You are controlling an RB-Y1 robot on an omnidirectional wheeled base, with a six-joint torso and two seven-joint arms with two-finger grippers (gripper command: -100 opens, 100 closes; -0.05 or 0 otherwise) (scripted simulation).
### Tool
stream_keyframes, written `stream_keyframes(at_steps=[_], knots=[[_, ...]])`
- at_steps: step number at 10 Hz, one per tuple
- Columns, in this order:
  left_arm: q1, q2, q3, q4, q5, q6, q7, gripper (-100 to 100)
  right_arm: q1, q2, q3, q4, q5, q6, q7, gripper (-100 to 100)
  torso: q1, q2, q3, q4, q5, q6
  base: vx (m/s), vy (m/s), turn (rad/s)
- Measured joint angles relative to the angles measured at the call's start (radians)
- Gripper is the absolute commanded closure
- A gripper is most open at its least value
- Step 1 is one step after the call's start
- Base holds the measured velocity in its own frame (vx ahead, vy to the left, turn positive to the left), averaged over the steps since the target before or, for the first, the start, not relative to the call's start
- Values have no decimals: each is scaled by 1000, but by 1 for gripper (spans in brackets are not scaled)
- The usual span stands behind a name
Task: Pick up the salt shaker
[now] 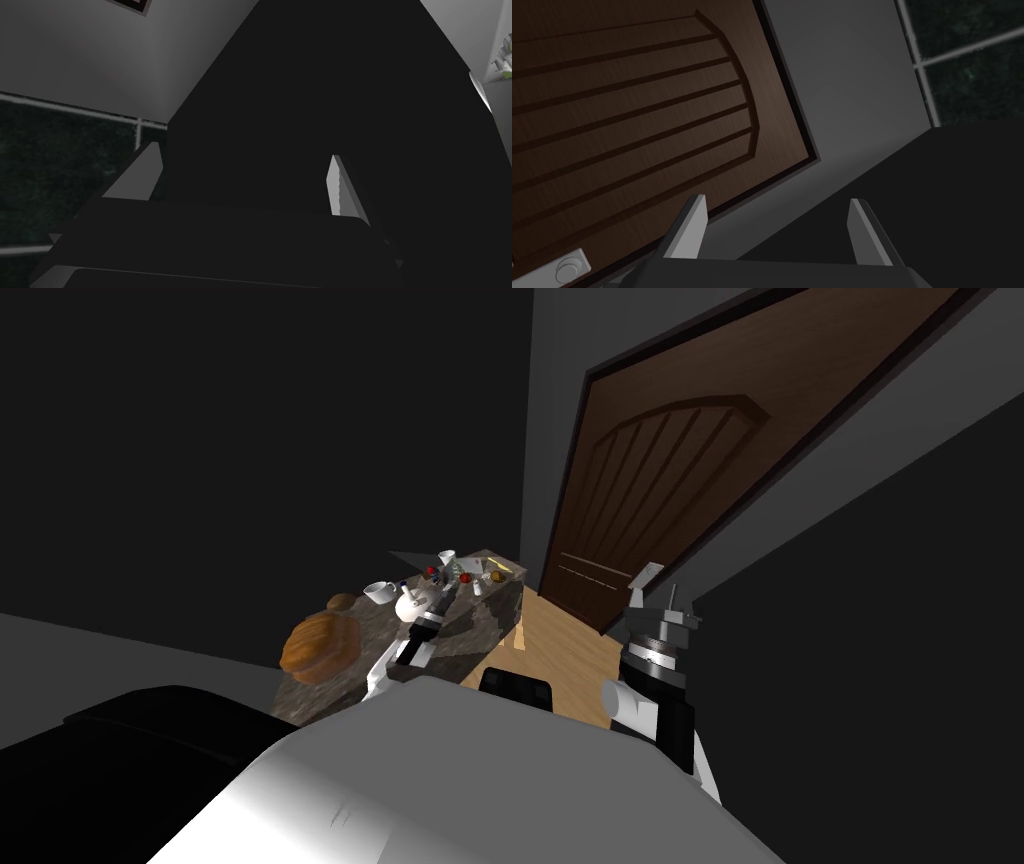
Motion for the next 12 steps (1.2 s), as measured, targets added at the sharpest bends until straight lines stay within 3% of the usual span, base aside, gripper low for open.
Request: stream_keyframes(at_steps=[3,12], knots=[[0,28,-8,51,-49,14,-52,-100,0,0,0,0,0,0,0,0,0,-1,-1,0,0,0,69,16,-2],[-23,100,-76,226,-227,88,-242,-100,0,0,0,0,0,0,0,0,-1,-4,-2,-1,0,0,92,7,-9]])
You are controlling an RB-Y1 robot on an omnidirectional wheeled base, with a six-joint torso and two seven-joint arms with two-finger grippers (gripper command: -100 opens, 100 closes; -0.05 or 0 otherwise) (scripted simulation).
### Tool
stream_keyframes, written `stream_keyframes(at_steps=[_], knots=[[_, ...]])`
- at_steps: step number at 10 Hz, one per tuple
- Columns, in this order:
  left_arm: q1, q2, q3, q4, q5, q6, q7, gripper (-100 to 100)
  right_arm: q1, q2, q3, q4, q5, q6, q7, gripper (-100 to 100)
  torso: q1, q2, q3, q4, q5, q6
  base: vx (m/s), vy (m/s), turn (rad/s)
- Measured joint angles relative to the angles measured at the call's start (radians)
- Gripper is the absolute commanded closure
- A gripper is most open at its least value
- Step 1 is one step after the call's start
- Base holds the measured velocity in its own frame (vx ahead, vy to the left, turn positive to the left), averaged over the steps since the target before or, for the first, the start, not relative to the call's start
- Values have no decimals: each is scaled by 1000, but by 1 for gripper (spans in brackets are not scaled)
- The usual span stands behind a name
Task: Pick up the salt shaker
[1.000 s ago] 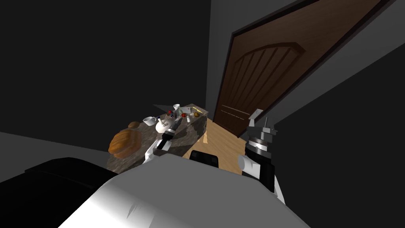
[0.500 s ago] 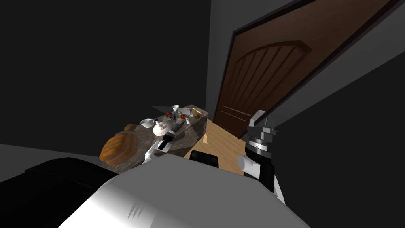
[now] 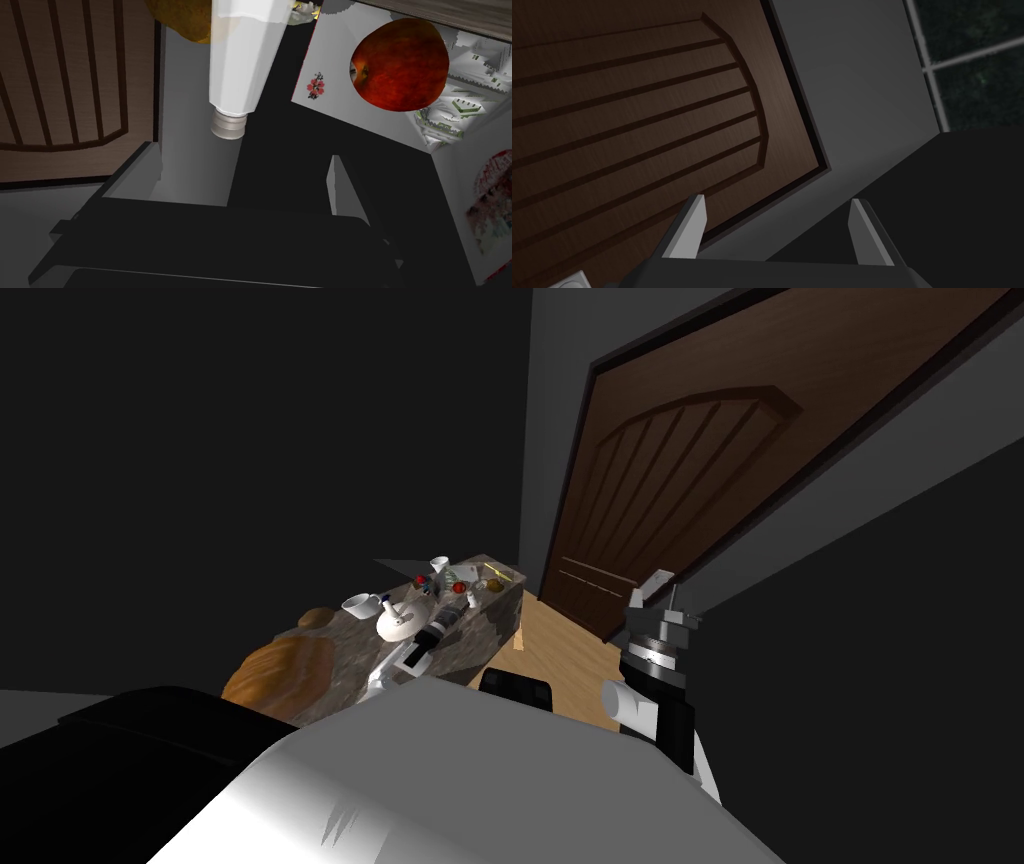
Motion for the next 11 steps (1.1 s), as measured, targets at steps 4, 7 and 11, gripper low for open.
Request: stream_keyframes(at_steps=[4,7,11], knots=[[5,9,-15,22,-34,13,-39,-100,0,0,0,0,0,0,0,0,0,5,3,1,0,0,42,-18,-41],[-19,52,-42,78,42,-14,-70,-100,0,0,0,0,0,0,0,0,-2,9,5,2,-1,0,-25,-45,-42],[-62,124,-87,162,154,-52,-117,-100,0,0,0,0,0,0,0,0,-3,9,5,2,-1,0,-21,-44,-49]])
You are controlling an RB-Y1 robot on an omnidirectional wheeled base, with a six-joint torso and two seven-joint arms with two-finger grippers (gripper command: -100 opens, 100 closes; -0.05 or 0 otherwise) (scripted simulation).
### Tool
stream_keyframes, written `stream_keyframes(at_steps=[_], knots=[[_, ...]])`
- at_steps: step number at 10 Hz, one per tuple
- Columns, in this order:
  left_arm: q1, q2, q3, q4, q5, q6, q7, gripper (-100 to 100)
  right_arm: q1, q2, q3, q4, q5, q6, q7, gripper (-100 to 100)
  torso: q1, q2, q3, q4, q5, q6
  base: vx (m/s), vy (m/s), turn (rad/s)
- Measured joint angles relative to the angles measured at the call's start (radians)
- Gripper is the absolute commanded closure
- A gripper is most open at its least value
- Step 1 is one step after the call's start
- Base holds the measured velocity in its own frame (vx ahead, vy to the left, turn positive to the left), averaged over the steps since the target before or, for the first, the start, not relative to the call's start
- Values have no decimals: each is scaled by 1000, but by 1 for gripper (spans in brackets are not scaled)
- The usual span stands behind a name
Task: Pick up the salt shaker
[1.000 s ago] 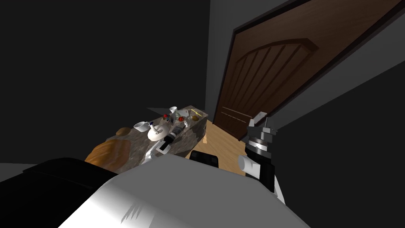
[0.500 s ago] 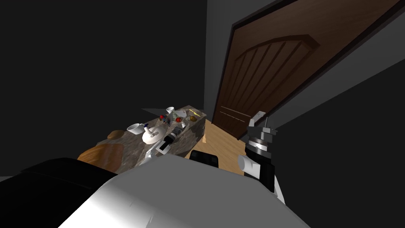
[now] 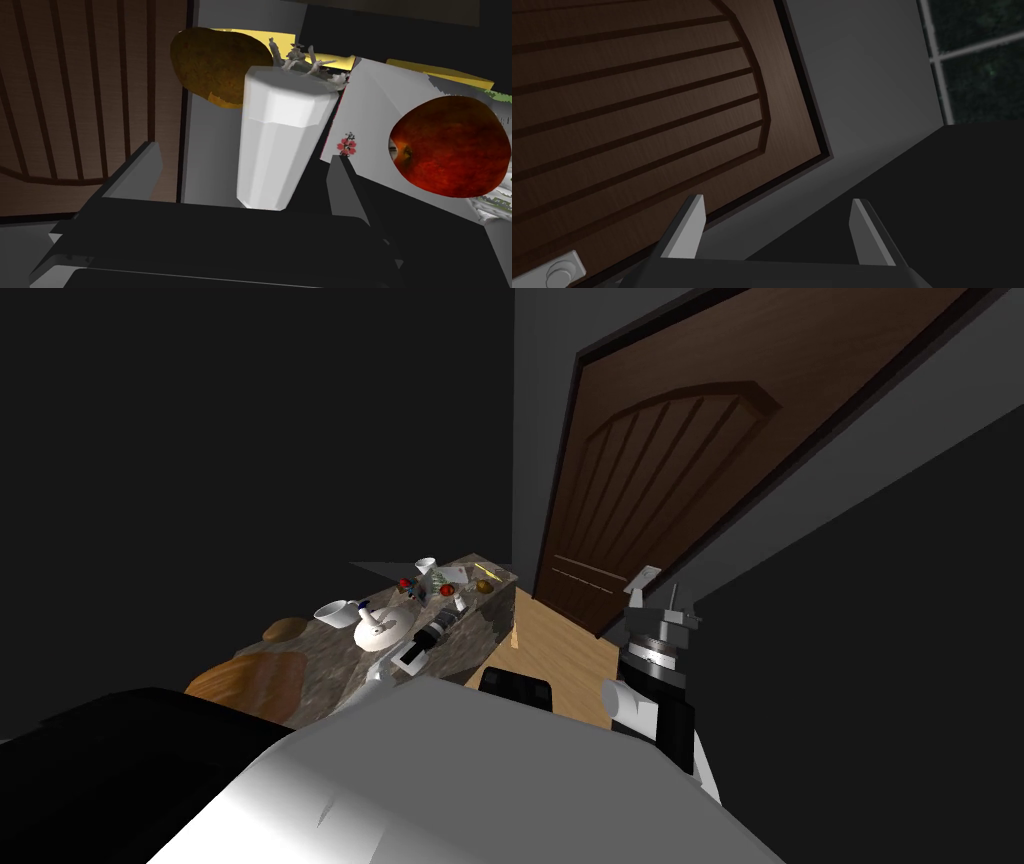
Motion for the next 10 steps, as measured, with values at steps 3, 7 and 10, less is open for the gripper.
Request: stream_keyframes(at_steps=[3,7,10], knots=[[-23,42,-28,58,84,-28,-34,-100,0,0,0,0,0,0,0,0,0,0,0,0,0,0,-18,-44,-43],[-58,104,-64,142,202,-66,-78,-100,0,0,0,0,0,0,0,0,0,-1,-1,0,0,0,-15,-35,-34],[-89,145,-94,206,286,-96,-112,-100,0,0,0,0,0,0,0,0,0,-1,0,0,0,0,-18,-42,-46]])
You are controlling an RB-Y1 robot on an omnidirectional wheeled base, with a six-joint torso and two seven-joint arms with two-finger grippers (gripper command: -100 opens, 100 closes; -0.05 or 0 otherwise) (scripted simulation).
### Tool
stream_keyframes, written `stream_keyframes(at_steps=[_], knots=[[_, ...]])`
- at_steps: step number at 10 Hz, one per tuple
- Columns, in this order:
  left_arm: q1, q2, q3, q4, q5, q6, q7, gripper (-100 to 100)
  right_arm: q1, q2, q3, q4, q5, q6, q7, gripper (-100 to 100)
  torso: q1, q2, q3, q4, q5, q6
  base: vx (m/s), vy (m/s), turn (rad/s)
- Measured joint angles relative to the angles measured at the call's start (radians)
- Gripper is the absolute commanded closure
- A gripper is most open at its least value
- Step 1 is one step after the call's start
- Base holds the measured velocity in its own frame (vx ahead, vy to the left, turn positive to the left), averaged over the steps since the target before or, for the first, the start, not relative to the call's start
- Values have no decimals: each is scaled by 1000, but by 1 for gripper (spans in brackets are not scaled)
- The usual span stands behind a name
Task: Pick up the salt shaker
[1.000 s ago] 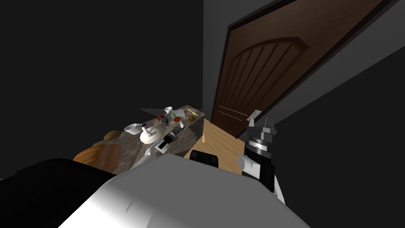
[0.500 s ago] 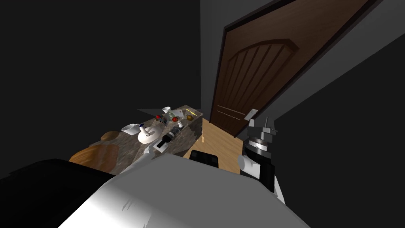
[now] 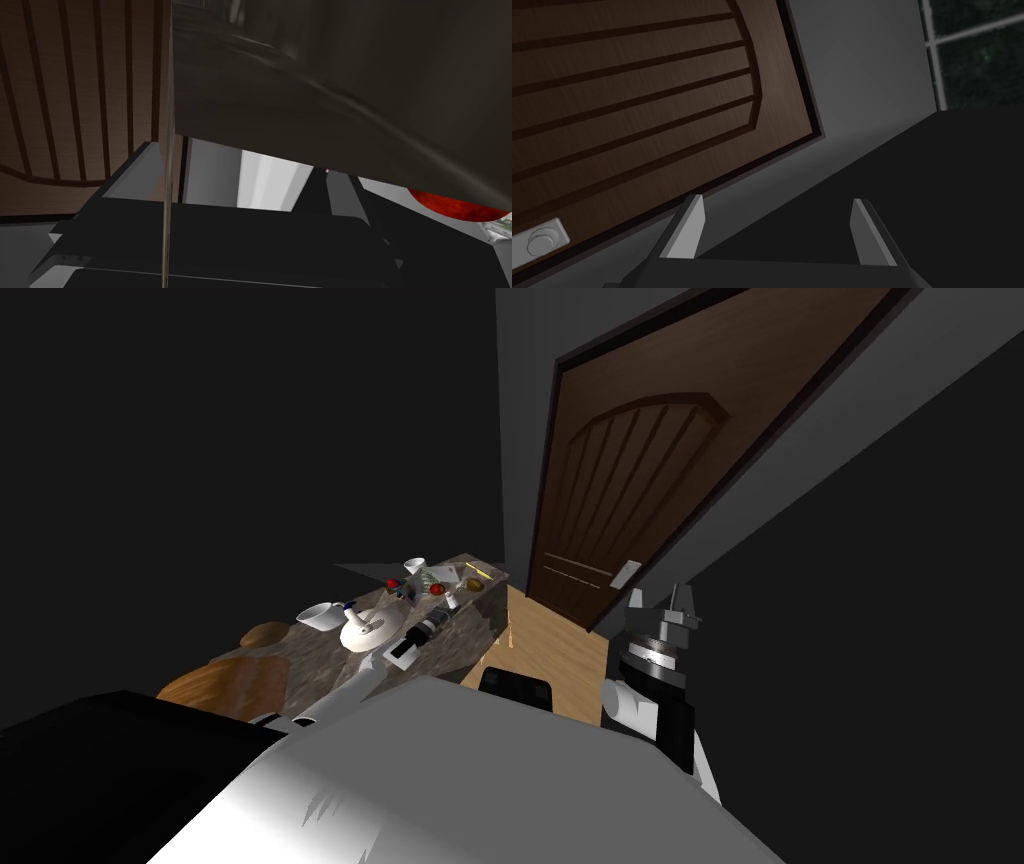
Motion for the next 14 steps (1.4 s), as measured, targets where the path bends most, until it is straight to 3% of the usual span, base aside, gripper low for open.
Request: stream_keyframes(at_steps=[9,10,11,13,14], knots=[[-77,136,-84,185,258,-87,-94,-100,0,0,0,0,0,0,0,0,0,0,0,0,0,0,-15,-42,-47],[-78,138,-86,191,285,-90,-101,-100,0,0,0,0,0,0,0,0,1,0,0,0,0,0,-25,-51,-97],[-84,170,-99,210,316,-101,-115,-100,0,0,0,0,0,0,0,0,0,0,0,0,0,0,-19,-50,-50],[-110,185,-117,257,370,-118,-129,-100,0,0,0,0,0,0,0,0,1,-1,0,0,0,0,-2,-18,6],[-111,185,-117,259,373,-119,-129,100,0,0,0,0,0,0,0,0,2,-1,-1,0,1,0,0,0,0]])
